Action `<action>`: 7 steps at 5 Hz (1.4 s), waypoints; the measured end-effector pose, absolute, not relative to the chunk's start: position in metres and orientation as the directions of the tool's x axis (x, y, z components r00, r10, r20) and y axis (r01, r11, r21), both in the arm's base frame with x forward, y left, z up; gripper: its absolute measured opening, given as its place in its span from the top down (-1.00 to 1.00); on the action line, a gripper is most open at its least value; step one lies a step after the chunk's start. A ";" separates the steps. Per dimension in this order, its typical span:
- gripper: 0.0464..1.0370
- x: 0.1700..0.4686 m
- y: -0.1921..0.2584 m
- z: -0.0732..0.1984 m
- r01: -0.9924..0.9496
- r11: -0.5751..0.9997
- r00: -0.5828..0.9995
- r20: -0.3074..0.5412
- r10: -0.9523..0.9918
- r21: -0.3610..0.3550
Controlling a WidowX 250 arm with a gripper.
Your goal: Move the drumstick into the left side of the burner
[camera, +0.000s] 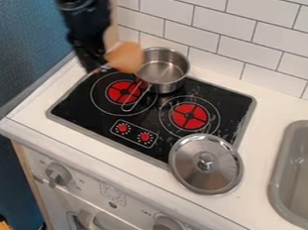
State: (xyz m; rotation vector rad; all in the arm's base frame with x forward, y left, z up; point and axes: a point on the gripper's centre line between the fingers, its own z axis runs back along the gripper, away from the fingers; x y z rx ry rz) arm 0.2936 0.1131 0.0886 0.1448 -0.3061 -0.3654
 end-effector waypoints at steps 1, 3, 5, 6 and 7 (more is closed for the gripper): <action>0.88 0.285 0.134 0.081 0.225 0.957 0.903 0.330 -0.276 0.183; 0.88 0.280 0.152 0.041 0.164 0.981 0.919 0.343 -0.191 0.106; 0.83 0.280 0.144 0.018 0.189 0.979 0.948 0.248 -0.201 0.071; 0.43 0.279 0.139 0.019 0.193 0.978 0.960 0.191 -0.205 0.079; -0.17 0.282 0.137 0.022 0.208 0.973 0.962 0.161 -0.222 0.100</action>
